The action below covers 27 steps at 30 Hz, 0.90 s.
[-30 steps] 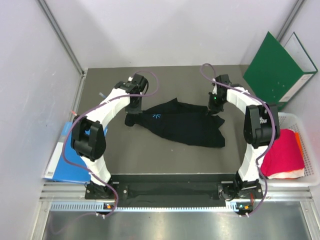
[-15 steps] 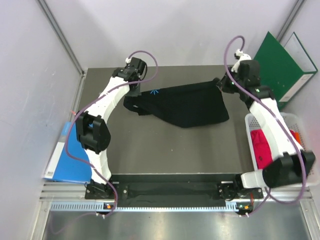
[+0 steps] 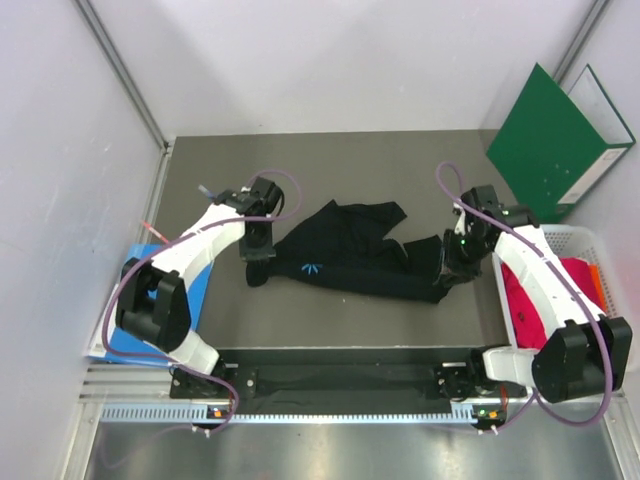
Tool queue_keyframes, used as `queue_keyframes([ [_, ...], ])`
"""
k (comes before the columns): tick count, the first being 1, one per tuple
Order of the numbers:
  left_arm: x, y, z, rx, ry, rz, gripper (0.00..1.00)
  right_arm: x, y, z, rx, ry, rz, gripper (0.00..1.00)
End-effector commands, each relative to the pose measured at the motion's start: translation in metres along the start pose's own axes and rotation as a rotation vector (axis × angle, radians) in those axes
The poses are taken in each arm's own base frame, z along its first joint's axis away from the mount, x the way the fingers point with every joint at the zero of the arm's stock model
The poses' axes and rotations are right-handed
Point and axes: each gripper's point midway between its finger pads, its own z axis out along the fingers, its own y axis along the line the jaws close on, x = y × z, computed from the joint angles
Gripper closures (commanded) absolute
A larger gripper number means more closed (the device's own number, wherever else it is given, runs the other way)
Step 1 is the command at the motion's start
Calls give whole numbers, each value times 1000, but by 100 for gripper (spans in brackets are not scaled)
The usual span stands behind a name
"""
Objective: Fold and stack the t-shirts
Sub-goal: Flatten out the tshirt
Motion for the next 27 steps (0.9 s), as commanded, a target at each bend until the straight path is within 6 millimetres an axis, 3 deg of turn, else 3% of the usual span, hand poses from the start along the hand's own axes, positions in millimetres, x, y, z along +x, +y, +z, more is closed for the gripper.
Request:
queue_keyframes([
  [1,37,-7,-14,58,51,2,94,29,3,-21,-30,115,-16,43],
  [2,40,-8,-17,58,47,26,68,14,1,-29,1,55,-43,31],
  [3,40,-7,-18,50,44,36,58,4,1,-31,12,17,-53,12],
  [4,37,-4,-20,30,29,51,44,-7,2,-33,22,-11,-58,6],
  [5,33,-4,-22,26,12,58,26,-21,3,-38,29,-60,-68,4],
  [8,-3,-13,-35,49,-106,64,3,-50,10,-29,9,-140,-76,2],
  [10,-36,-32,-44,111,-205,79,2,-70,16,-13,-13,-177,-81,2],
  [13,-67,-56,-38,149,-236,91,2,-86,21,12,-37,-175,-88,2],
  [14,-73,-64,-21,136,-208,99,2,-88,19,18,-29,-168,-87,2],
  [16,-99,-78,-21,147,-243,104,2,-87,13,36,-5,-131,-76,2],
  [17,-104,-86,-2,130,-214,111,2,-90,12,43,-2,-135,-75,2],
  [18,-121,-96,-7,151,-247,111,2,-90,10,47,5,-129,-73,2],
  [20,-139,-113,6,164,-248,123,2,-88,5,61,13,-115,-67,2],
  [27,-167,-151,43,228,-229,147,2,-87,-4,86,37,-97,-49,4],
])
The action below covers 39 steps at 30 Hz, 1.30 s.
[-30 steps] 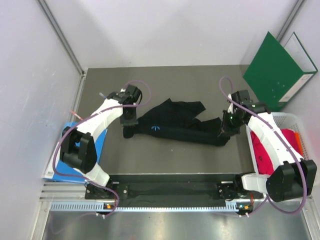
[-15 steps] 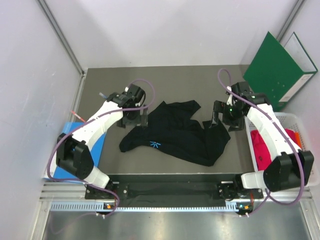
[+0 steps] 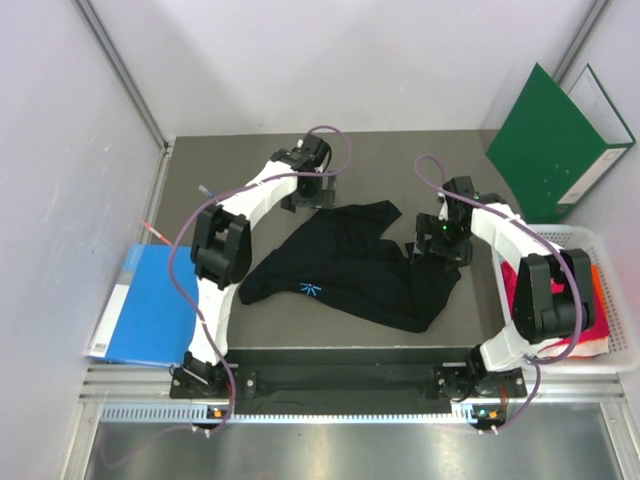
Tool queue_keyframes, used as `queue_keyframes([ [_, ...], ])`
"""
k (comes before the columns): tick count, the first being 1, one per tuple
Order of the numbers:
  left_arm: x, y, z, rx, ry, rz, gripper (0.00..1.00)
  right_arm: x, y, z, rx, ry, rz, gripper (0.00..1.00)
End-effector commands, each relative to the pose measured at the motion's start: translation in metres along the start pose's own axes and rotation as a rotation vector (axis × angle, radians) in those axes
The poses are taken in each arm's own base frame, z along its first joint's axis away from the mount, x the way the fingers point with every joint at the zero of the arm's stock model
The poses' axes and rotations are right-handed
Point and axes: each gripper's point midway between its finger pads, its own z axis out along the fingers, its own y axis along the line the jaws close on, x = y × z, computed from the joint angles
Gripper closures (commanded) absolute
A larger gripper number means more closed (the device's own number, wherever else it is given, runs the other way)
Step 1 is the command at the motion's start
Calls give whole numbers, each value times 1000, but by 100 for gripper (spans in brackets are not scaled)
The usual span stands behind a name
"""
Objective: Fold and stack the t-shirts
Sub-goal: Flatten out the tshirt
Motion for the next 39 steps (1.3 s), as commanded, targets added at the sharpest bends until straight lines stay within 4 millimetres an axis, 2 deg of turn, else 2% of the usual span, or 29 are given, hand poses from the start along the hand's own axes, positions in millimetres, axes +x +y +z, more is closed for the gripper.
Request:
queue_keyframes([
  [1,-31,-25,5,95,-53,13,2,-25,5,13,-17,-69,-4,5],
  [4,-35,-35,20,129,-46,8,3,-25,11,27,-53,-15,-14,6],
  [8,-40,-44,38,153,-52,3,5,-19,19,45,-82,63,-28,22],
  [9,-40,-46,41,158,-53,8,7,-19,20,48,-82,71,-28,34],
  [11,-43,-47,47,158,-53,6,17,-19,22,53,-86,87,-37,51],
  [12,-43,-47,50,152,-51,8,23,-20,22,53,-87,84,-38,72],
  [13,-42,-46,54,143,-48,8,50,-23,24,51,-90,71,-36,83],
  [15,-49,-37,55,93,-70,-7,88,-29,25,46,-86,38,-38,100],
  [16,-52,-32,54,76,-77,-15,100,-35,27,39,-91,10,-42,100],
  [18,-60,-20,48,47,-98,-43,100,-44,29,31,-89,-27,-47,100],
  [21,-81,11,33,19,-144,-109,100,-66,36,8,-96,-126,-70,100],
  [22,-94,31,20,5,-176,-146,100,-79,41,-5,-104,-179,-77,100],
  [24,-110,54,3,-3,-220,-192,100,-94,43,-19,-94,-242,-84,100],
  [25,-125,78,-14,-9,-264,-234,100,-107,47,-33,-99,-297,-88,100],
  [26,-133,90,-24,-14,-290,-255,100,-114,49,-40,-104,-329,-91,100],
  [27,-142,115,-34,-32,-318,-293,100,-125,52,-54,-112,-378,-91,100],
  [29,-160,138,-67,-45,-394,-324,100,-139,58,-69,-134,-445,-93,100],
  [30,-166,157,-79,-65,-422,-347,100,-146,61,-80,-145,-481,-90,100],
  [31,-173,165,-100,-68,-465,-355,100,-154,67,-93,-167,-535,-96,100],
  [33,-183,183,-126,-68,-525,-393,100,-163,75,-112,-202,-605,-110,100],
  [34,-187,186,-147,-61,-567,-405,100,-164,78,-127,-223,-650,-114,100],
  [35,-191,188,-159,-55,-596,-412,100,-170,84,-140,-256,-705,-122,100],
  [36,-193,190,-170,-50,-619,-419,100,-166,86,-156,-282,-749,-129,100],
  [37,-196,189,-192,-36,-660,-415,100,-165,88,-163,-293,-776,-132,100],
  [39,-193,183,-208,-4,-671,-414,100,-158,85,-176,-301,-812,-129,100],
])
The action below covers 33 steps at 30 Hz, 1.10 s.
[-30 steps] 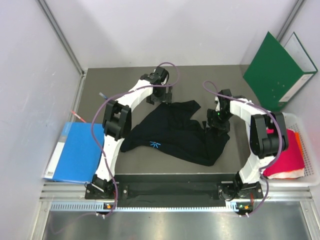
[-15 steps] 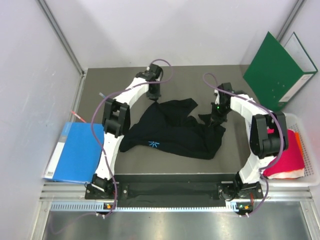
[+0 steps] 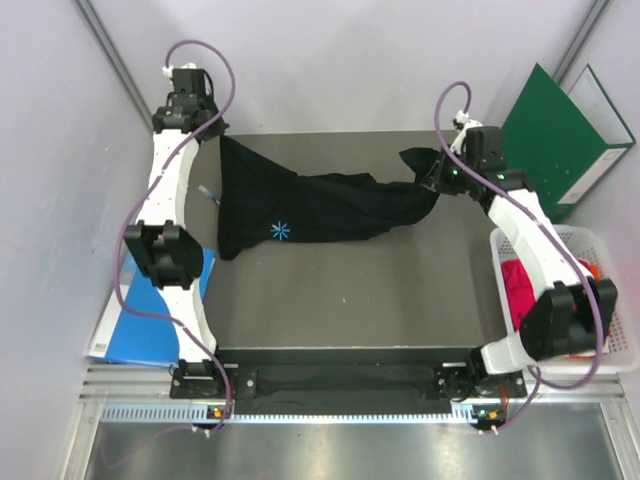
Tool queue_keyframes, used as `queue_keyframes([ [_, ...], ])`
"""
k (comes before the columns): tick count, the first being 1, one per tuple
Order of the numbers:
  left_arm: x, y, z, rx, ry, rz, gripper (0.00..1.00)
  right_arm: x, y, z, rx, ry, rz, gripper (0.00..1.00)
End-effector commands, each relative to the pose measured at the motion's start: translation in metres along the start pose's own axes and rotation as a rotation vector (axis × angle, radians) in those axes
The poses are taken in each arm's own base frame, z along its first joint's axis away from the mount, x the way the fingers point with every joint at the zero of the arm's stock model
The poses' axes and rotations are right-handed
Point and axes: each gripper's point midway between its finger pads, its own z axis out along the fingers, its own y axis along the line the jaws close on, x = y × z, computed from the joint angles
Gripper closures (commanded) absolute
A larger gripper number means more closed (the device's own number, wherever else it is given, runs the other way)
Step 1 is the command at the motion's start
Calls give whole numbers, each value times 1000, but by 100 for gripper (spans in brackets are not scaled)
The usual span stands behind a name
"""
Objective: Fold and stack the t-shirts
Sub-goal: Flatten out the tshirt
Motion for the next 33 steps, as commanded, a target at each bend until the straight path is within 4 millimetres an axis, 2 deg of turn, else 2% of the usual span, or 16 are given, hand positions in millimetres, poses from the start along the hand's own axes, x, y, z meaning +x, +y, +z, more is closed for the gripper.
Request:
queue_keyframes([
  [1,-46,-37,-86,150,-157,-28,100,-40,19,-48,-69,-206,-10,100],
  [5,15,-25,-101,166,-9,-42,100,20,-10,-41,28,17,33,100],
  [6,24,-20,-119,172,-6,-55,100,52,-23,-37,68,119,52,100],
  [7,71,-4,-106,123,103,-52,100,68,-29,-35,77,174,64,100],
  [9,104,11,-124,106,143,-71,100,114,-45,-29,121,323,94,99],
  [10,153,31,-117,54,248,-67,100,129,-50,-29,140,380,102,98],
  [12,188,39,-135,64,311,-90,100,160,-61,-25,175,498,126,97],
  [13,228,53,-138,32,407,-94,100,173,-65,-29,199,552,131,97],
  [19,313,78,-175,-9,595,-134,100,193,-75,-26,251,644,153,91],
  [21,320,77,-183,17,617,-100,67,188,-74,-24,246,651,146,71],
  [22,312,74,-184,30,599,-83,35,186,-74,-23,245,648,144,66],
  [25,266,52,-175,86,442,-9,2,163,-68,-20,226,582,121,45],
  [28,216,13,-156,165,320,59,2,140,-64,-17,213,510,100,27],
  [30,212,-10,-127,180,337,127,2,125,-60,-12,191,453,86,16],
  [31,187,-35,-122,240,283,135,2,121,-59,-10,183,440,87,15],
  [33,199,-60,-86,239,341,211,2,116,-56,-4,167,422,89,13],
])
